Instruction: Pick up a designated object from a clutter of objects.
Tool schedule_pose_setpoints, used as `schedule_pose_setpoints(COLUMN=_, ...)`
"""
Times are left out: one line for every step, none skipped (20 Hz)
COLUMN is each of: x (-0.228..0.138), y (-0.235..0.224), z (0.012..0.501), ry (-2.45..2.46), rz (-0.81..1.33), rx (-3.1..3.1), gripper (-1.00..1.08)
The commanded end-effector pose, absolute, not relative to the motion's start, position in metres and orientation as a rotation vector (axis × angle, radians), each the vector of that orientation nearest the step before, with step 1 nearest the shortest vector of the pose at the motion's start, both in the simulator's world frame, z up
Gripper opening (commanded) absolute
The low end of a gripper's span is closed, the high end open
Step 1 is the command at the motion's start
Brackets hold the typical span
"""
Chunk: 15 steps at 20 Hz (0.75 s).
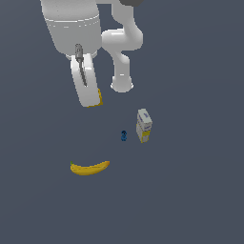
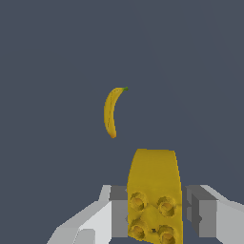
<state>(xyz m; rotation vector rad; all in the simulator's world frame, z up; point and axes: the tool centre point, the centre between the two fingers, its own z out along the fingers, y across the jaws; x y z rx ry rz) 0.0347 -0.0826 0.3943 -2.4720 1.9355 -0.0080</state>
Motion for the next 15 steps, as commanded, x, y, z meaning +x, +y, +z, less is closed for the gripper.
schedule_pose_setpoints(x=0.033, y=-0.080, z=0.410, ry=1.937, rz=-0.004, rx=-2.473, gripper=-1.00)
schedule_pose_setpoints(x=0.033, y=-0.079, z=0.415, ry=1.937, rz=-0.004, rx=-2.473, gripper=-1.00)
schedule_pose_setpoints(x=0.033, y=-0.078, z=0.419, ry=1.937, rz=-0.003, rx=-2.473, gripper=-1.00)
schedule_pose_setpoints(x=0.033, y=-0.077, z=0.423, ry=1.936, rz=-0.002, rx=-2.474, gripper=-1.00)
schedule_pose_setpoints(x=0.032, y=-0.076, z=0.427, ry=1.936, rz=-0.002, rx=-2.474, gripper=-1.00)
schedule_pose_setpoints(x=0.032, y=-0.076, z=0.429, ry=1.936, rz=-0.001, rx=-2.474, gripper=-1.00)
schedule_pose_setpoints(x=0.032, y=-0.075, z=0.432, ry=1.936, rz=-0.001, rx=-2.474, gripper=-1.00)
schedule_pose_setpoints(x=0.032, y=-0.075, z=0.434, ry=1.936, rz=-0.001, rx=-2.474, gripper=-1.00)
schedule_pose_setpoints(x=0.033, y=-0.074, z=0.435, ry=1.936, rz=0.000, rx=-2.474, gripper=-1.00)
schedule_pose_setpoints(x=0.033, y=-0.074, z=0.436, ry=1.936, rz=0.000, rx=-2.474, gripper=-1.00)
schedule_pose_setpoints(x=0.033, y=-0.074, z=0.436, ry=1.936, rz=0.000, rx=-2.474, gripper=-1.00)
schedule_pose_setpoints(x=0.033, y=-0.074, z=0.436, ry=1.936, rz=0.000, rx=-2.474, gripper=-1.00)
schedule_pose_setpoints(x=0.033, y=-0.074, z=0.435, ry=1.936, rz=0.000, rx=-2.474, gripper=-1.00)
schedule_pose_setpoints(x=0.033, y=-0.075, z=0.434, ry=1.936, rz=0.000, rx=-2.474, gripper=-1.00)
schedule_pose_setpoints(x=0.034, y=-0.075, z=0.434, ry=1.936, rz=0.000, rx=-2.474, gripper=-1.00)
